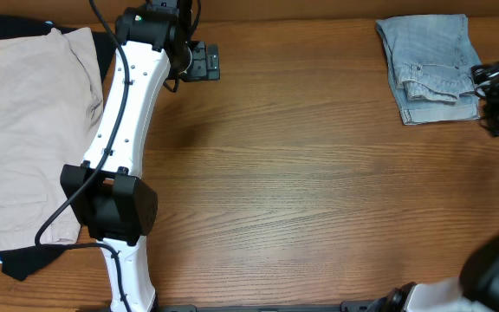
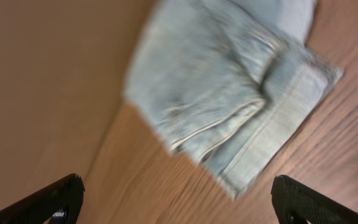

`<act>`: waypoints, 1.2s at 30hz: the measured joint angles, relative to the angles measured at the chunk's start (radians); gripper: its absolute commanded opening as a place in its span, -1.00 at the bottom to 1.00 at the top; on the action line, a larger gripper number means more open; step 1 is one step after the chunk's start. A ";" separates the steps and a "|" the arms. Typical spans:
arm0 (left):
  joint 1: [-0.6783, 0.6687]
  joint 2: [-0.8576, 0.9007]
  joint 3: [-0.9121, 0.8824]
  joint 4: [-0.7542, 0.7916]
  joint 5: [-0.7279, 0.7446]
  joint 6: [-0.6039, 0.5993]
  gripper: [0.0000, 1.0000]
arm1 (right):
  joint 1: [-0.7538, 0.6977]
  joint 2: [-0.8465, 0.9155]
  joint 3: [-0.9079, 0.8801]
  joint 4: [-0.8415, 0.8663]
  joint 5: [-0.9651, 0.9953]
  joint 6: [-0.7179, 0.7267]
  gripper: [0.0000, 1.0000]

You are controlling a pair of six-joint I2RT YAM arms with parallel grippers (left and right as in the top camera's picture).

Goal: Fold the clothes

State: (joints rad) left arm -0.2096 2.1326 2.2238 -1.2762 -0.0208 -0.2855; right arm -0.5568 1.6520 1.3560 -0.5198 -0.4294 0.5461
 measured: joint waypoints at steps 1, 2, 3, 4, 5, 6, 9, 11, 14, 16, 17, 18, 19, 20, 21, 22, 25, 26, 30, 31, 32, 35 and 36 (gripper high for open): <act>0.000 0.000 0.000 0.000 0.000 0.000 1.00 | -0.001 -0.060 0.004 -0.029 -0.009 -0.042 1.00; 0.000 0.000 0.000 0.000 0.000 0.000 1.00 | 0.001 -0.128 0.013 -0.085 -0.019 -0.102 1.00; 0.000 0.000 0.000 0.000 0.000 0.000 1.00 | 0.003 -0.172 0.017 -0.123 -0.027 -0.144 1.00; 0.000 0.000 0.000 -0.002 0.000 0.000 1.00 | 0.008 -0.229 0.023 -0.187 -0.034 -0.196 1.00; 0.000 0.000 0.000 0.000 0.000 0.000 1.00 | 0.014 -0.279 0.024 -0.236 -0.039 -0.242 1.00; 0.000 0.000 0.000 -0.002 0.000 0.000 1.00 | 0.021 -0.341 0.024 -0.291 -0.044 -0.288 1.00; 0.000 0.000 0.000 -0.002 0.000 0.000 1.00 | 0.043 -0.496 0.026 -0.392 -0.054 -0.370 1.00; 0.000 0.000 0.000 -0.002 0.000 0.000 1.00 | 0.060 -0.610 0.029 -0.470 -0.063 -0.402 1.00; 0.000 0.000 0.000 -0.003 0.000 0.000 1.00 | 0.068 -0.742 0.032 -0.557 -0.068 -0.428 1.00; 0.000 0.000 0.000 -0.003 0.000 0.000 0.99 | 0.069 -0.813 0.032 -0.594 -0.068 -0.438 1.00; 0.000 0.000 0.000 -0.002 0.000 0.000 0.99 | 0.068 -0.843 0.033 -0.615 -0.069 -0.442 1.00; 0.000 0.000 0.000 -0.003 0.000 0.000 0.99 | 0.068 -0.868 0.033 -0.630 -0.069 -0.445 1.00; 0.000 0.000 0.000 -0.003 0.000 0.000 0.99 | 0.068 -0.890 0.033 -0.644 -0.068 -0.447 1.00; 0.000 0.000 0.000 -0.003 0.000 0.000 1.00 | 0.068 -0.908 0.033 -0.654 -0.062 -0.450 1.00; 0.000 0.000 0.000 -0.003 0.000 0.000 1.00 | 0.068 -0.920 0.033 -0.659 -0.053 -0.452 1.00; 0.000 0.000 0.000 -0.003 0.000 0.000 1.00 | 0.069 -0.928 0.034 -0.669 -0.043 -0.454 1.00; 0.000 0.000 0.000 -0.002 0.000 0.000 1.00 | 0.068 -0.936 0.034 -0.729 -0.011 -0.457 1.00; 0.000 0.000 0.000 -0.003 0.000 0.000 0.99 | 0.068 -0.934 0.034 -0.738 -0.003 -0.457 1.00; 0.000 0.000 0.000 -0.003 0.000 0.000 1.00 | 0.072 -0.933 0.029 -0.719 0.012 -0.461 1.00; 0.000 0.000 0.000 -0.003 0.000 0.000 1.00 | 0.084 -0.935 0.016 -0.683 0.016 -0.465 1.00; 0.000 0.000 0.000 -0.003 0.000 0.000 1.00 | 0.105 -0.936 -0.001 -0.642 0.019 -0.472 1.00; 0.000 0.000 0.000 -0.002 0.000 0.000 1.00 | 0.205 -0.936 -0.085 -0.481 0.028 -0.507 1.00; 0.000 0.000 0.000 -0.003 0.000 0.000 0.99 | 0.248 -0.935 -0.123 -0.423 0.035 -0.518 1.00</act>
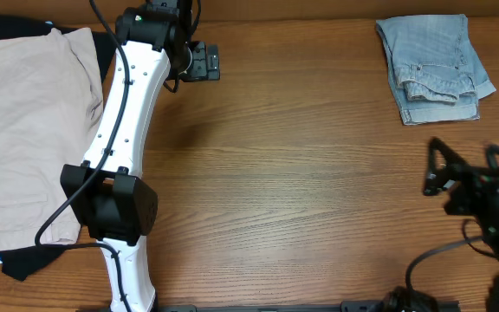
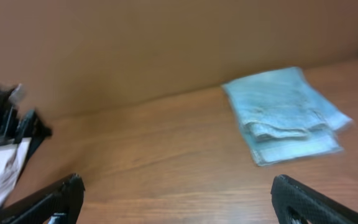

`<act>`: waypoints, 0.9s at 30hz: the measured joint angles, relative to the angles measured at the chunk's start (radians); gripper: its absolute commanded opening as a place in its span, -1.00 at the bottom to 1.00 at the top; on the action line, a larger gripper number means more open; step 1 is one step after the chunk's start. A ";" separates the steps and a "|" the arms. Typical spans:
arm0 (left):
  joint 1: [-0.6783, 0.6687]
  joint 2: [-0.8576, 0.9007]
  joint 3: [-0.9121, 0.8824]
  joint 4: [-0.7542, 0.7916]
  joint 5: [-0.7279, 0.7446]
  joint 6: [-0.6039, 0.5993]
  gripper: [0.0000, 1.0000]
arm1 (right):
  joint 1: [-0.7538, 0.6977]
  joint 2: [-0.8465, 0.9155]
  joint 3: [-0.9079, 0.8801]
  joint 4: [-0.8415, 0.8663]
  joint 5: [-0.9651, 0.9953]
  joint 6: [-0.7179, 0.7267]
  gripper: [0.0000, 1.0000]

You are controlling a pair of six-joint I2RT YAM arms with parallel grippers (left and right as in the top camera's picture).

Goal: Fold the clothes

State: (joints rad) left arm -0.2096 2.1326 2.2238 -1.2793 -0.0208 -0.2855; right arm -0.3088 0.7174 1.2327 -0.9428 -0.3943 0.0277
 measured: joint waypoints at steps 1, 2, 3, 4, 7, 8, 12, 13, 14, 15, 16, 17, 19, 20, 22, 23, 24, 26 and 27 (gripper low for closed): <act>0.000 0.000 0.000 0.001 -0.001 0.000 1.00 | 0.036 0.000 -0.040 0.060 0.010 -0.008 1.00; 0.000 0.000 0.000 0.000 0.000 0.000 1.00 | 0.071 0.000 -0.081 0.121 0.020 -0.013 1.00; 0.000 0.000 0.000 0.000 0.000 0.000 1.00 | 0.112 0.001 -0.131 0.187 0.040 -0.019 1.00; 0.000 0.000 0.000 0.000 -0.001 0.000 1.00 | 0.150 0.001 -0.175 0.241 0.059 -0.026 1.00; 0.000 0.000 0.000 0.001 -0.003 0.000 1.00 | 0.260 -0.011 -0.323 0.405 0.120 -0.033 1.00; 0.000 0.000 0.000 0.000 -0.003 0.000 1.00 | 0.293 -0.023 -0.376 0.458 0.138 -0.035 1.00; 0.000 0.000 -0.001 0.000 -0.003 0.000 1.00 | 0.384 -0.116 -0.617 0.659 0.183 -0.037 1.00; 0.000 0.000 -0.001 0.000 -0.003 0.000 0.99 | 0.394 -0.151 -0.689 0.715 0.192 -0.032 1.00; 0.000 0.000 -0.001 0.000 -0.003 0.000 1.00 | 0.397 -0.171 -0.730 0.748 0.195 -0.029 1.00; 0.000 0.000 -0.001 0.000 -0.003 0.000 1.00 | 0.399 -0.200 -0.784 0.785 0.200 -0.021 1.00; 0.000 0.000 -0.001 0.000 -0.003 0.000 1.00 | 0.401 -0.229 -0.835 0.819 0.203 -0.012 1.00; 0.000 0.000 -0.001 0.000 -0.003 0.000 0.99 | 0.401 -0.258 -0.883 0.847 0.208 -0.003 1.00; 0.000 0.000 -0.001 0.000 -0.003 0.000 1.00 | 0.401 -0.320 -0.971 0.879 0.214 0.014 1.00; 0.000 0.000 -0.001 0.000 -0.003 0.000 1.00 | 0.401 -0.355 -1.014 0.889 0.216 0.021 1.00; 0.000 0.000 -0.001 0.001 -0.003 0.000 1.00 | 0.401 -0.440 -1.099 0.898 0.219 0.033 1.00; 0.000 0.000 -0.001 0.001 -0.003 0.000 1.00 | 0.401 -0.481 -1.126 0.900 0.220 0.037 1.00; 0.000 0.000 -0.001 0.003 -0.003 0.000 1.00 | 0.401 -0.499 -1.136 0.899 0.221 0.037 1.00; 0.000 0.000 -0.001 0.001 -0.003 0.000 0.99 | 0.401 -0.565 -1.169 0.898 0.224 0.041 1.00; 0.000 0.000 -0.001 0.000 -0.003 0.000 0.99 | 0.401 -0.594 -1.182 0.897 0.225 0.042 1.00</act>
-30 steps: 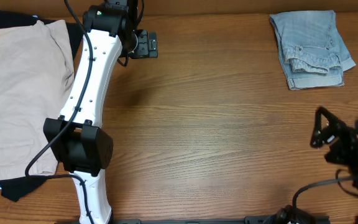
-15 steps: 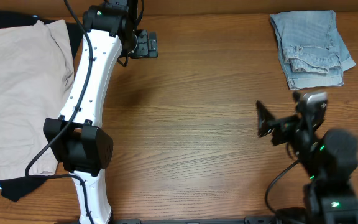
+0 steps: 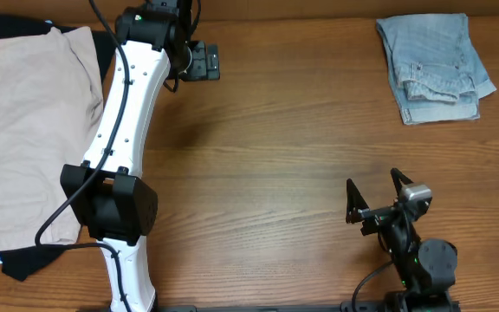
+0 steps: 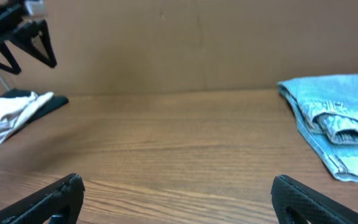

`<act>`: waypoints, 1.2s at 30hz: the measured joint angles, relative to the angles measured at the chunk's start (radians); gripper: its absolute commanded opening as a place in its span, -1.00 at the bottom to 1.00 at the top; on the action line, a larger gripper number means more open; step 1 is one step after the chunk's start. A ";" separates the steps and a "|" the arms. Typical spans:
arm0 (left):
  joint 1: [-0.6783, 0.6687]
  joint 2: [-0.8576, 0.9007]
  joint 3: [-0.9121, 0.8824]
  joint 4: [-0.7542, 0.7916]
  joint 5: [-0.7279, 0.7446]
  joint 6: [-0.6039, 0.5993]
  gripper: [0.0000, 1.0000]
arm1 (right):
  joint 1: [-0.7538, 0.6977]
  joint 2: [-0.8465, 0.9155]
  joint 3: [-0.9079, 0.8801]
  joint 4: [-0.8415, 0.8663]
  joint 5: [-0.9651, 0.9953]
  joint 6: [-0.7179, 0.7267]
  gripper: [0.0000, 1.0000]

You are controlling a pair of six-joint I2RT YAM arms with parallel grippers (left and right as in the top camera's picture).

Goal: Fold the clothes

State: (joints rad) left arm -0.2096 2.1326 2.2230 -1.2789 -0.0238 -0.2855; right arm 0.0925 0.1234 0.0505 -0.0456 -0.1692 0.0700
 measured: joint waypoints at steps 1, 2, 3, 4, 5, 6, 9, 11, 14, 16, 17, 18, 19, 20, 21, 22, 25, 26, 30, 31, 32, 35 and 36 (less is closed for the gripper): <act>0.000 0.000 0.000 0.000 0.000 0.000 1.00 | 0.000 -0.018 -0.008 -0.003 0.001 0.001 1.00; 0.000 0.000 0.000 0.001 0.000 0.000 0.99 | 0.000 -0.037 -0.015 -0.017 0.001 0.002 1.00; 0.000 0.000 0.000 0.000 0.000 0.000 1.00 | 0.000 -0.055 -0.021 -0.028 0.001 0.002 1.00; 0.000 0.000 0.000 0.000 0.000 0.000 1.00 | 0.000 -0.069 -0.028 -0.029 0.002 0.003 1.00; 0.000 0.000 0.000 0.001 0.000 0.000 1.00 | 0.000 -0.079 -0.032 -0.030 0.001 0.004 1.00; 0.000 0.000 0.000 0.000 0.000 0.000 0.99 | 0.000 -0.088 -0.032 -0.028 0.002 0.005 1.00; 0.000 0.000 0.000 0.000 0.000 0.000 1.00 | 0.000 -0.109 -0.032 -0.026 0.002 0.005 1.00; 0.000 0.000 0.000 0.000 0.000 0.000 1.00 | 0.000 -0.109 -0.032 -0.026 0.001 0.005 1.00; 0.000 0.000 0.000 0.000 0.000 0.000 1.00 | 0.000 -0.109 -0.032 -0.026 0.002 0.005 1.00; 0.000 0.000 0.000 0.000 0.000 0.000 1.00 | 0.000 -0.109 -0.032 -0.026 0.002 0.005 1.00; 0.000 0.000 0.000 0.000 0.000 0.000 0.99 | 0.000 -0.109 -0.032 -0.026 0.002 0.005 1.00; 0.000 0.000 0.000 0.000 0.000 0.000 1.00 | 0.000 -0.109 -0.032 -0.026 0.002 0.005 1.00; 0.000 0.000 0.000 0.000 0.000 0.000 1.00 | 0.000 -0.109 -0.032 -0.026 0.002 0.005 1.00; 0.000 0.000 0.000 0.000 0.000 0.000 1.00 | 0.000 -0.109 -0.032 -0.026 0.002 0.004 1.00; 0.000 0.000 0.000 0.000 0.000 0.000 1.00 | 0.000 -0.109 -0.032 -0.026 0.002 0.005 1.00; 0.000 0.000 0.000 0.000 0.000 0.000 0.99 | 0.000 -0.109 -0.032 -0.026 0.001 0.005 1.00; 0.000 0.000 0.000 0.000 0.000 0.000 1.00 | 0.000 -0.109 -0.032 -0.026 0.002 0.004 1.00; 0.000 0.000 0.000 0.000 0.000 0.000 1.00 | 0.000 -0.109 -0.032 -0.026 0.002 0.005 1.00; 0.000 0.000 0.000 0.000 0.000 0.000 1.00 | 0.000 -0.109 -0.032 -0.026 0.002 0.004 1.00; 0.000 -0.001 0.000 0.000 0.000 0.000 0.99 | 0.000 -0.109 -0.032 -0.026 0.002 0.005 1.00; 0.000 -0.003 0.000 0.000 0.000 0.000 1.00 | 0.000 -0.109 -0.032 -0.026 0.002 0.005 1.00; 0.000 -0.026 -0.006 -0.001 0.000 0.000 0.99 | 0.000 -0.109 -0.032 -0.026 0.001 0.005 1.00; 0.000 -0.046 -0.009 0.000 0.000 0.000 0.99 | 0.000 -0.109 -0.032 -0.026 0.002 0.005 1.00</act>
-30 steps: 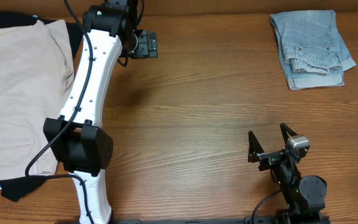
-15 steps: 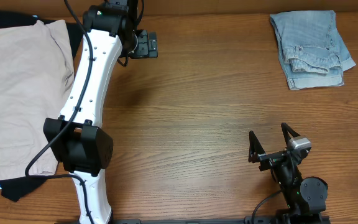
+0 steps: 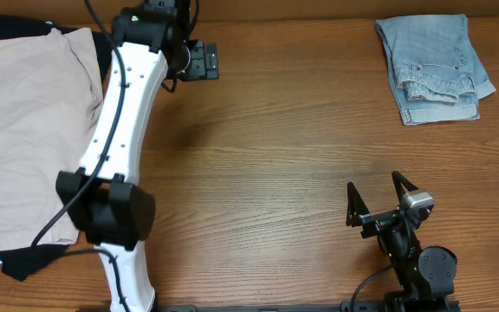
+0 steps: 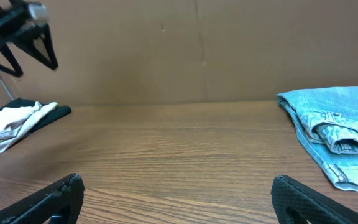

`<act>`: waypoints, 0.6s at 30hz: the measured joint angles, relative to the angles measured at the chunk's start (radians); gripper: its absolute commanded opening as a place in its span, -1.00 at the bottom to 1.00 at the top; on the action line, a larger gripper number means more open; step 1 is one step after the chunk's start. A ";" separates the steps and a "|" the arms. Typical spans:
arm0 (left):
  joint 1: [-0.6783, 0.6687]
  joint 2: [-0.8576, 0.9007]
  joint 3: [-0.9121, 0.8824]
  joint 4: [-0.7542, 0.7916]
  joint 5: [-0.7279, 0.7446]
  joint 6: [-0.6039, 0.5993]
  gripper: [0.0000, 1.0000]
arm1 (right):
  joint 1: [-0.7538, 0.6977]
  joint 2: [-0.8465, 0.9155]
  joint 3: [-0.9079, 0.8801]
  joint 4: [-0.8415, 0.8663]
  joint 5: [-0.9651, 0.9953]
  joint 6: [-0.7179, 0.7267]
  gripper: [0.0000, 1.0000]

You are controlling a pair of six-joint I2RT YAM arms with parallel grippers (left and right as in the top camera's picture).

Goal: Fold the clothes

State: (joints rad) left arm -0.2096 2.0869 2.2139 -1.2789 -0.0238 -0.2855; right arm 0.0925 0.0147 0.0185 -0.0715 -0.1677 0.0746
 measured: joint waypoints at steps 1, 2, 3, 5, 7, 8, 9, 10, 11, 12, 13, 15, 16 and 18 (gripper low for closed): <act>0.000 -0.026 -0.009 0.002 0.000 0.000 1.00 | 0.000 0.000 0.000 0.000 0.000 0.000 1.00; 0.000 -0.051 -0.020 0.005 0.000 0.000 1.00 | 0.000 0.000 0.000 0.000 0.000 0.000 1.00; 0.000 -0.092 -0.040 0.007 0.000 0.000 1.00 | 0.000 0.000 0.000 0.000 0.000 0.000 1.00; 0.000 -0.177 -0.094 0.009 -0.003 0.000 1.00 | 0.000 0.000 0.000 0.000 0.000 0.000 1.00; 0.000 -0.299 -0.181 0.027 -0.011 0.000 1.00 | 0.000 0.000 0.000 0.000 0.000 0.000 1.00; 0.000 -0.344 -0.219 0.051 -0.014 0.000 1.00 | 0.000 0.000 0.000 0.001 0.000 0.000 1.00; 0.000 -0.406 -0.271 0.092 -0.017 0.000 1.00 | 0.000 0.000 0.000 0.001 0.000 0.000 1.00; 0.000 -0.471 -0.329 0.137 -0.019 0.000 1.00 | 0.000 0.000 0.000 0.001 0.000 0.000 1.00; 0.002 -0.540 -0.396 0.194 -0.019 0.000 0.99 | 0.000 0.000 0.000 0.001 0.000 0.000 1.00; 0.003 -0.588 -0.447 0.252 -0.019 0.000 1.00 | 0.000 0.000 0.000 0.000 0.000 0.000 1.00; 0.006 -0.640 -0.518 0.335 -0.019 0.000 1.00 | 0.000 0.000 0.000 0.000 0.000 0.000 1.00; 0.020 -0.766 -0.694 0.500 -0.018 0.000 1.00 | 0.000 0.000 0.000 0.001 0.000 0.000 1.00; 0.028 -0.820 -0.776 0.591 -0.015 0.000 1.00 | 0.000 0.000 0.000 0.001 0.000 0.000 1.00; 0.043 -0.908 -0.914 0.723 -0.006 0.000 1.00 | 0.000 0.000 0.000 0.002 0.000 0.000 1.00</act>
State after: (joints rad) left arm -0.1661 1.1793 1.2995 -0.5556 -0.0303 -0.2859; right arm 0.0925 0.0147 0.0185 -0.0700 -0.1677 0.0746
